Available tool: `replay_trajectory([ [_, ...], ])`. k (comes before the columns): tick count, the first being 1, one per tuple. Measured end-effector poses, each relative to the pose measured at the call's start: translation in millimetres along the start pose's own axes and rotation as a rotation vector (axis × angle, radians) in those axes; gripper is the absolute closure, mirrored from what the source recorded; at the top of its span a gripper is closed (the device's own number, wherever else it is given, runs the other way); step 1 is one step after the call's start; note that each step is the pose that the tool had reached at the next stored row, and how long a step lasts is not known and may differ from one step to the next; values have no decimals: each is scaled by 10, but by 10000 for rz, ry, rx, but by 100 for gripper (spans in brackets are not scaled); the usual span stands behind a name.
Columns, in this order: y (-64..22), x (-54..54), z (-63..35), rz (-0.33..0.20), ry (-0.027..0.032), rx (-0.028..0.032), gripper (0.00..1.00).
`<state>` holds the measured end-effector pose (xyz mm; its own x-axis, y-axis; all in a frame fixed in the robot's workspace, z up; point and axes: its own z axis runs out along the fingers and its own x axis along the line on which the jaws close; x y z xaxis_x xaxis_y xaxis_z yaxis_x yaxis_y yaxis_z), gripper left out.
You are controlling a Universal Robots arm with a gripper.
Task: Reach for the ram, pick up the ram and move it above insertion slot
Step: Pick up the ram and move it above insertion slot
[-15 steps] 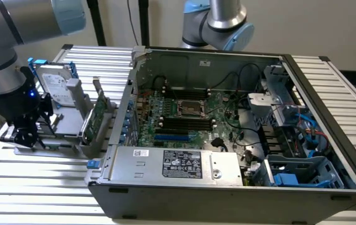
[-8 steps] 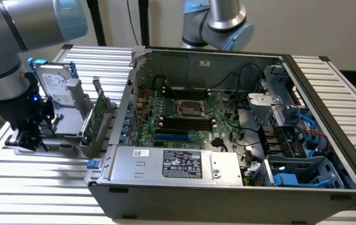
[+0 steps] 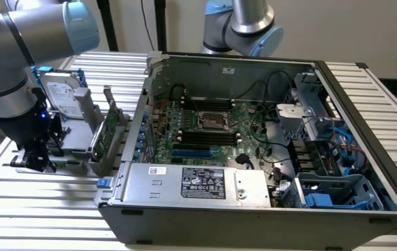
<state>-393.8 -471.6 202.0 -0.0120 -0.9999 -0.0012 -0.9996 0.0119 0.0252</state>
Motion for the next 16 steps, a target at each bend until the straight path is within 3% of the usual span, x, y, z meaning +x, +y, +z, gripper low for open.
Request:
replay_trajectory([
  [10,29,-42,13,-10,0,-1,54],
  [12,29,-45,17,-11,0,0,67],
  [13,29,-45,20,-14,0,1,67],
  [15,28,-45,30,-24,-2,3,79],
  [16,29,-45,33,-28,1,1,79],
])
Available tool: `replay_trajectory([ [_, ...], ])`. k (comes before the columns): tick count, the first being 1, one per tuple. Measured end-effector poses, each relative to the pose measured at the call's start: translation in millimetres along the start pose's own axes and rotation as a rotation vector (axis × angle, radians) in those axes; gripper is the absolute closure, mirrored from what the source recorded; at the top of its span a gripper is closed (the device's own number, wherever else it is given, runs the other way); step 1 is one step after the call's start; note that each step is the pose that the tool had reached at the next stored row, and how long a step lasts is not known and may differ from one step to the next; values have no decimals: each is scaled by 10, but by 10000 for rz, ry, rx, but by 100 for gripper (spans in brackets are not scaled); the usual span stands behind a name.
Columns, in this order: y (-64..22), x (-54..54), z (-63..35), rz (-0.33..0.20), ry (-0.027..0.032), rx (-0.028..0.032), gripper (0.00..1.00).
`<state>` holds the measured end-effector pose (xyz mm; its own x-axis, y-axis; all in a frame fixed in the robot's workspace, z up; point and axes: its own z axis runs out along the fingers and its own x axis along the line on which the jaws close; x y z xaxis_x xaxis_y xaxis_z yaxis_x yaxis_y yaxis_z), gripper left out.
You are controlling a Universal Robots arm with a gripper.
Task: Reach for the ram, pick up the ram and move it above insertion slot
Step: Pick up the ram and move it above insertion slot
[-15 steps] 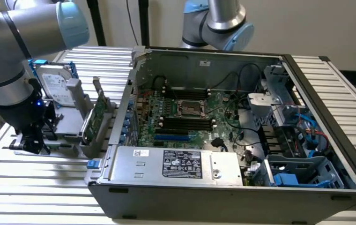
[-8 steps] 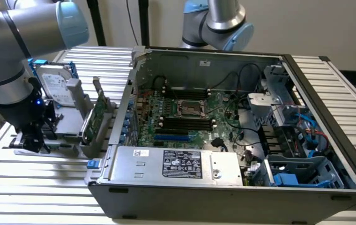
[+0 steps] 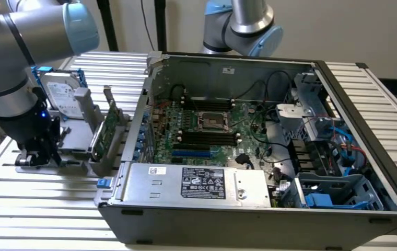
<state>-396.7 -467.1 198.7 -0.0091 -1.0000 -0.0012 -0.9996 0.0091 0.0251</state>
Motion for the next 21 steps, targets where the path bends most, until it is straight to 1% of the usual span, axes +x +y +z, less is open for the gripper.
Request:
replay_trajectory([
  [1,0,0,2,-3,1,-2,79],
  [2,0,-1,2,-7,2,-3,85],
  [3,0,-1,2,-8,3,-3,87],
  [8,-1,-2,1,-9,-4,5,87],
  [10,0,-2,-21,-9,-4,4,87],
  [13,3,-2,-92,-8,0,-2,87],
  [15,4,-2,-159,-8,-1,-4,87],
  [21,10,-2,-430,-9,0,-23,87],
])
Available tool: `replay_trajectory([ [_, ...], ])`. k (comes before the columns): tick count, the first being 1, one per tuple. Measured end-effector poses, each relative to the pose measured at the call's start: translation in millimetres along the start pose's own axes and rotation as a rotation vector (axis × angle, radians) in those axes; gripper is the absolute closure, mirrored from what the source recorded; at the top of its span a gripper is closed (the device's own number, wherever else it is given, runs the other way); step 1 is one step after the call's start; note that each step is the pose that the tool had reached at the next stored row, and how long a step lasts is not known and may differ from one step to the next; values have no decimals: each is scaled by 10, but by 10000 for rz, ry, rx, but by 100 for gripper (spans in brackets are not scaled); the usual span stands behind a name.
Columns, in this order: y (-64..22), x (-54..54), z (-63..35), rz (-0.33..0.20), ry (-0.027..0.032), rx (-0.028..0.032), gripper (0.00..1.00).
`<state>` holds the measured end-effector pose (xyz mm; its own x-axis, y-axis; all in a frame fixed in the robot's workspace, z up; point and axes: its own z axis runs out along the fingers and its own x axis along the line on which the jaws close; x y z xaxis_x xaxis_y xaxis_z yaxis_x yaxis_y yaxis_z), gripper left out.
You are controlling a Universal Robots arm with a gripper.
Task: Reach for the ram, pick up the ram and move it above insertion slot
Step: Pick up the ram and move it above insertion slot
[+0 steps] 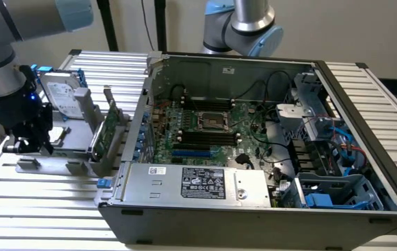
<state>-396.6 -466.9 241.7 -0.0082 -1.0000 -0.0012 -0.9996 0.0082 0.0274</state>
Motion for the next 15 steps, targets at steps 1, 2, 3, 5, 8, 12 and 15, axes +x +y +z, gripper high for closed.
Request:
replay_trajectory([
  [1,0,0,-46,0,0,-3,87],
  [2,-4,0,-92,-1,0,-9,87],
  [3,-11,0,-138,-1,1,-14,87],
  [5,-26,0,-229,0,1,-19,87],
  [8,-58,-1,-367,-1,1,-29,87],
  [12,-174,-5,-550,-7,1,-41,87],
  [15,-263,-8,-692,-13,2,-50,87],
])
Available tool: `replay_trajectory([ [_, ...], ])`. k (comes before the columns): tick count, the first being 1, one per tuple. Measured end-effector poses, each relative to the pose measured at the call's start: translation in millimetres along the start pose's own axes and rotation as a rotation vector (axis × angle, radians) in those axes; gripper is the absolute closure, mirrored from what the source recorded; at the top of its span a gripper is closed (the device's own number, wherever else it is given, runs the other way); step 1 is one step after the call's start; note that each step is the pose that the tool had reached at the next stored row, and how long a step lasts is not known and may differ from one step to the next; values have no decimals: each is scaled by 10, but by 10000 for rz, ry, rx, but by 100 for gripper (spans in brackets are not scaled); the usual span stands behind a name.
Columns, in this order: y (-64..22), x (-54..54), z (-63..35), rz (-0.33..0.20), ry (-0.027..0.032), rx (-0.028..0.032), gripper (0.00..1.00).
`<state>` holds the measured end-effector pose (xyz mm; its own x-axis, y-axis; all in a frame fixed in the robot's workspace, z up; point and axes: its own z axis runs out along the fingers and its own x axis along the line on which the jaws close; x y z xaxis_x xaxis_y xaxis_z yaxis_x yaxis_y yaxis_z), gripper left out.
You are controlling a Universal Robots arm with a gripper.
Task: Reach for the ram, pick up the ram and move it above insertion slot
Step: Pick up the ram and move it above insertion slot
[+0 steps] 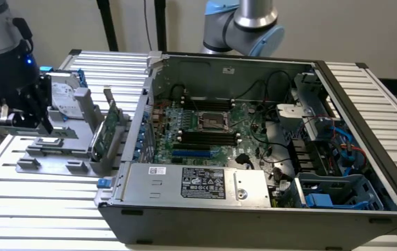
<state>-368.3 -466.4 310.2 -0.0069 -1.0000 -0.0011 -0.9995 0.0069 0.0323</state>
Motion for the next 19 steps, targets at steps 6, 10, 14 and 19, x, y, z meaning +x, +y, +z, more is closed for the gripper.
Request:
replay_trajectory([
  [6,-167,-6,-255,-19,-19,-20,87],
  [10,-266,-7,-399,-50,-65,-38,87],
  [14,-387,-11,-496,-61,-131,-56,87],
  [19,-521,-25,-544,-65,-245,-56,87],
])
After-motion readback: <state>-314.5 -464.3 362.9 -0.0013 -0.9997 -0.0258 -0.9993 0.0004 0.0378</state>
